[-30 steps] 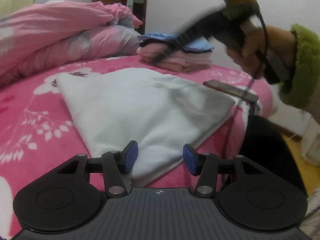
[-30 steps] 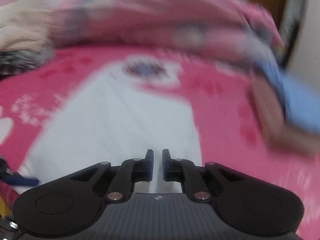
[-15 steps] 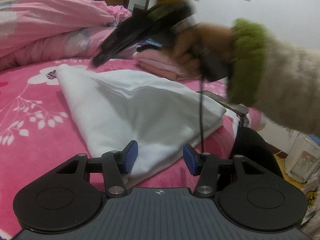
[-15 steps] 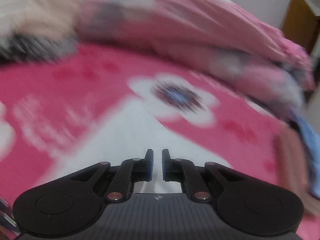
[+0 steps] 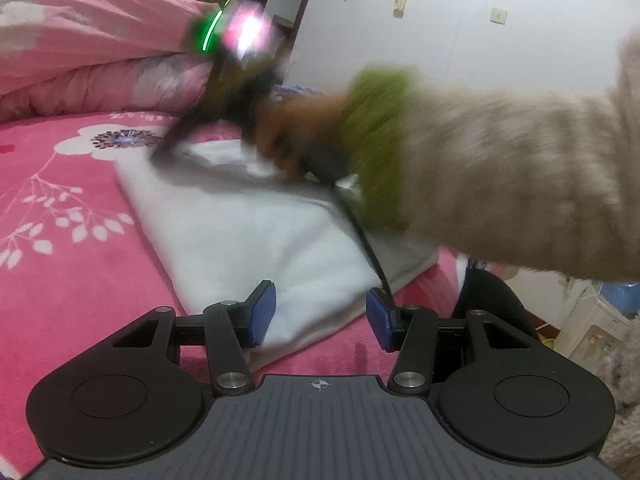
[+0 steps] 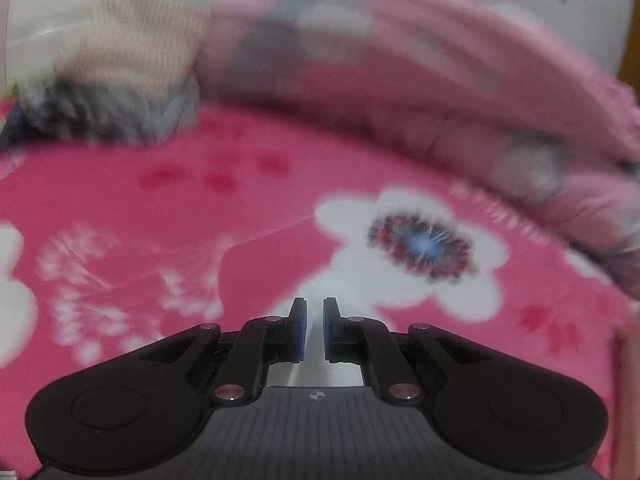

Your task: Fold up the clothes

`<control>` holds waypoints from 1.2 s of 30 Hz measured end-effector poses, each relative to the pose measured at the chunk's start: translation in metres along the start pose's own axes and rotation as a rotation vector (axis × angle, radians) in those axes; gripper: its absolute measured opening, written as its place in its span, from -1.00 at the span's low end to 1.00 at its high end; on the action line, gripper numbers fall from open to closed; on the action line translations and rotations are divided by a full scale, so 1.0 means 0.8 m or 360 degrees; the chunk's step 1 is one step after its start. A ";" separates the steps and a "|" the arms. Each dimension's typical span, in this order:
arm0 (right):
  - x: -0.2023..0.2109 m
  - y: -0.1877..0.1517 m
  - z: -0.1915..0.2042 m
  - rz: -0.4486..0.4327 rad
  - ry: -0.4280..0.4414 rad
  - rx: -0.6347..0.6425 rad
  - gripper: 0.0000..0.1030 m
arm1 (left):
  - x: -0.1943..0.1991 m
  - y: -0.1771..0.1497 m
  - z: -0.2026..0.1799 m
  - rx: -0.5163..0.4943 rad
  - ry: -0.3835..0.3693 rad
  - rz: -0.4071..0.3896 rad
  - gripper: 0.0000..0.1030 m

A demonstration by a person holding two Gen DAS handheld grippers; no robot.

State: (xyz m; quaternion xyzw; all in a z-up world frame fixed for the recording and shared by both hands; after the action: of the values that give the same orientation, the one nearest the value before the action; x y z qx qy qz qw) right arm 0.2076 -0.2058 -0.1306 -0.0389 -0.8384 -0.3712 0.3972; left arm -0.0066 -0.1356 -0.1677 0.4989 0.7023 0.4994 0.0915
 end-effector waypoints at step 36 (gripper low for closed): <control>0.148 -0.097 0.087 -0.0291 0.0244 -0.0063 -0.74 | 0.026 0.011 -0.007 -0.0019 0.0138 0.0112 -0.06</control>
State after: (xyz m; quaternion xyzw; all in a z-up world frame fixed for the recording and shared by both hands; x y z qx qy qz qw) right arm 0.0542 -0.2434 -0.1225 0.0582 -0.7981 -0.4243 0.4238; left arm -0.0150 -0.1224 -0.1499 0.5007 0.6847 0.5276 0.0464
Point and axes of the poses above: each gripper's, at about its wrist camera, not at the fingertips, and x roughly against the way its jaws point, z to its left, y to its top, the point moved 9 cm from there along -x, roughly the way its jaws point, and after that the axes turned 15 degrees about x, right-handed, at the moved point
